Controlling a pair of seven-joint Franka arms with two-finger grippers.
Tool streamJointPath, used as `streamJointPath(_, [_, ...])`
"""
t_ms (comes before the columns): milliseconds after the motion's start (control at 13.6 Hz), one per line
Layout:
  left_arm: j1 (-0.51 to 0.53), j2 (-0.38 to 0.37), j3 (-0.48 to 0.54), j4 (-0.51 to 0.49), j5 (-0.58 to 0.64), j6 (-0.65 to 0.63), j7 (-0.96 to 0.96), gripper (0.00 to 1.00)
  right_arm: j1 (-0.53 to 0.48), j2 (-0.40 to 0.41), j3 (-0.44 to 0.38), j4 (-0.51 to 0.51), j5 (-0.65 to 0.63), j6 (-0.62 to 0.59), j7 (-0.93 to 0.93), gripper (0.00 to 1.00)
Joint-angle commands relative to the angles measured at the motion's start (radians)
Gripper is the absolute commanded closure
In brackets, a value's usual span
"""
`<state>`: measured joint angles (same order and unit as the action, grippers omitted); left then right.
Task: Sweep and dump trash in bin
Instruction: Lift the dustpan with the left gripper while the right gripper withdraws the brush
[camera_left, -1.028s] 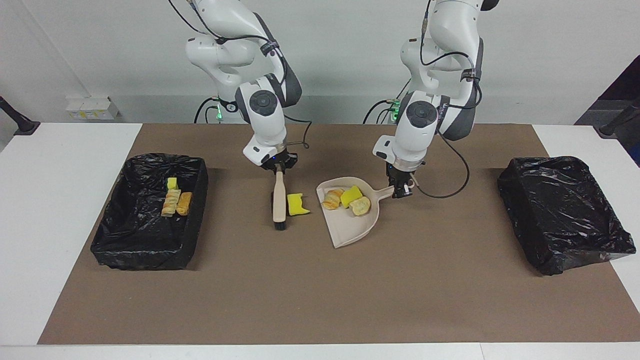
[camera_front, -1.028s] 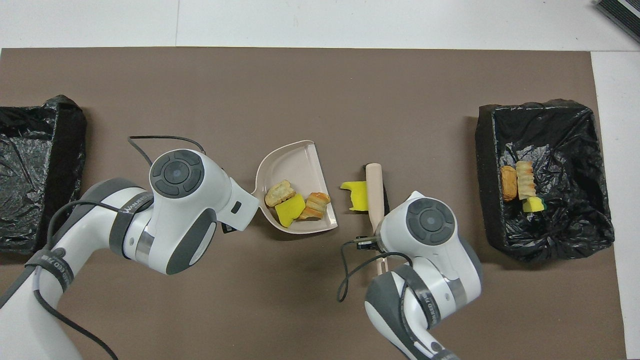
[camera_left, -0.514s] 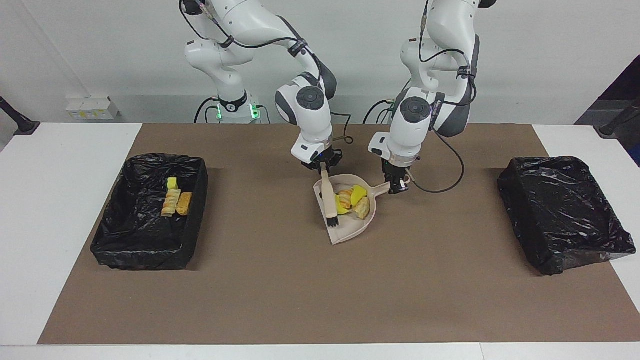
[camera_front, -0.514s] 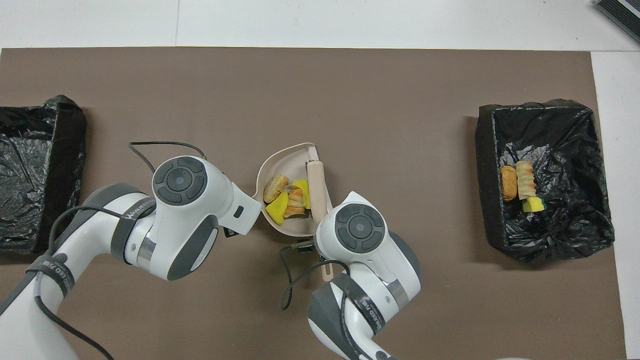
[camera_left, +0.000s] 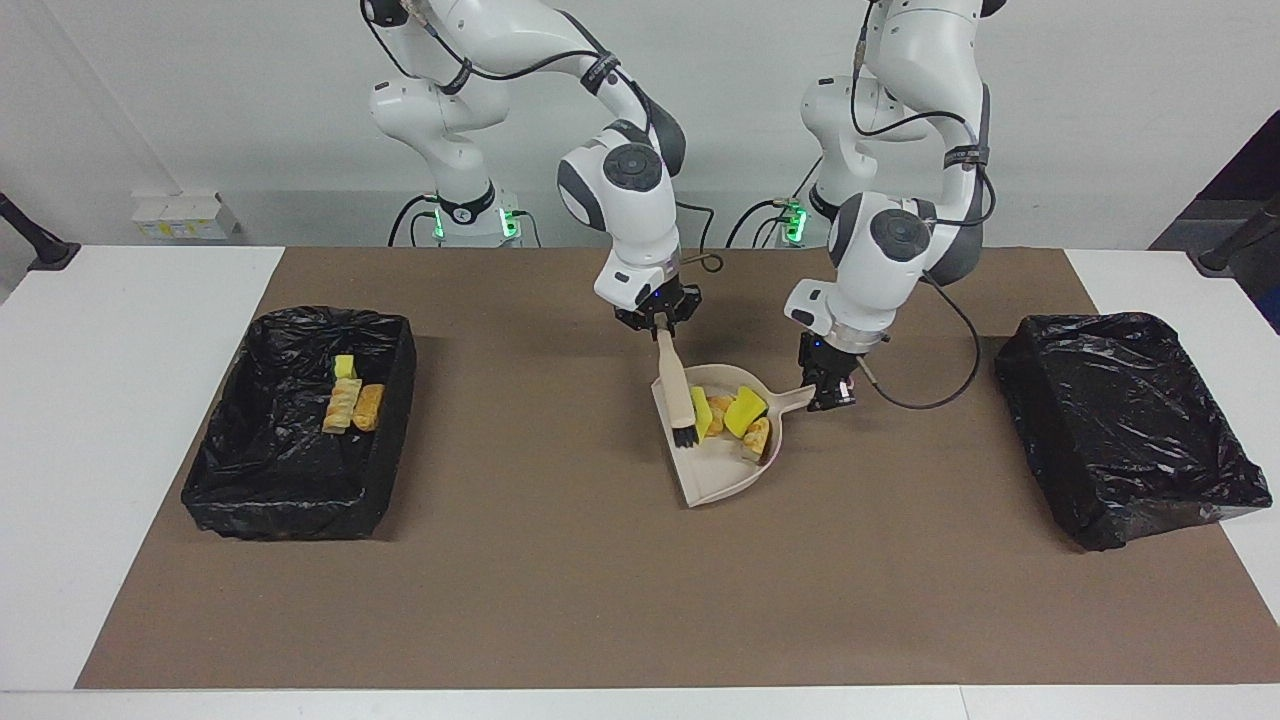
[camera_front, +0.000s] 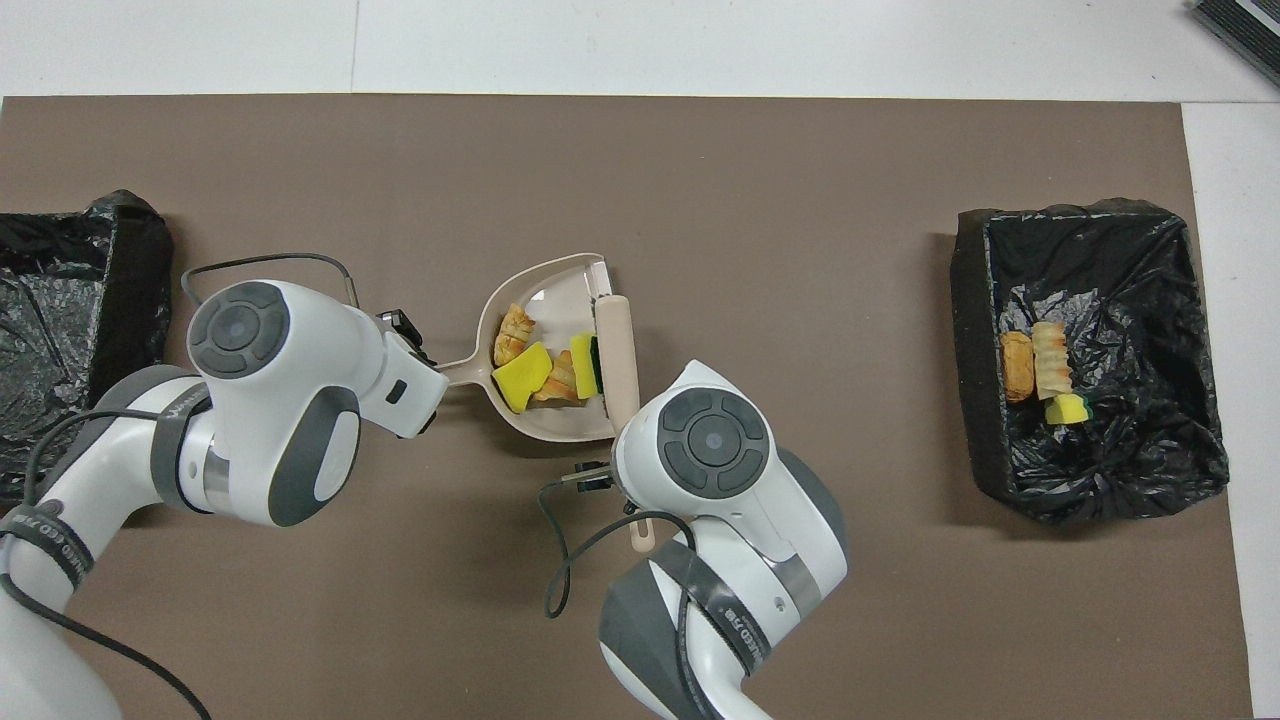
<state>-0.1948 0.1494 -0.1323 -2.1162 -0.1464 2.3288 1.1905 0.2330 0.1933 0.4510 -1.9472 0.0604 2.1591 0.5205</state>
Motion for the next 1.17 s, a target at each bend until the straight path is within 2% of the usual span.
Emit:
streamJointPath(0, [0.008,-0.002,0.051,-0.013,-0.168,0.041,0.209,1.0,-0.017,-0.02,0.008,0.042,0.025,-0.064,0.003,1.0])
streamJointPath(294, [0.021,-0.001,0.082,-0.005,-0.246,0.035,0.305,1.0,-0.001,-0.043,0.008,0.043,0.022,-0.074,0.035,1.0])
streamJointPath(440, [0.031,-0.001,0.097,0.002,-0.336,0.02,0.397,1.0,-0.009,-0.096,0.008,0.04,0.027,-0.135,0.044,1.0])
streamJointPath(587, [0.04,0.006,0.131,0.025,-0.363,-0.034,0.463,1.0,0.002,-0.132,0.009,0.007,0.047,-0.166,0.137,1.0])
streamJointPath(734, [0.047,0.025,0.199,0.102,-0.394,-0.139,0.547,1.0,0.022,-0.176,0.009,-0.047,0.097,-0.188,0.171,1.0])
streamJointPath(881, [0.049,0.05,0.265,0.22,-0.371,-0.271,0.567,1.0,0.045,-0.219,0.009,-0.1,0.108,-0.216,0.173,1.0])
streamJointPath(1101, [0.049,0.087,0.385,0.384,-0.28,-0.463,0.575,1.0,0.166,-0.163,0.009,-0.121,0.108,-0.157,0.283,1.0])
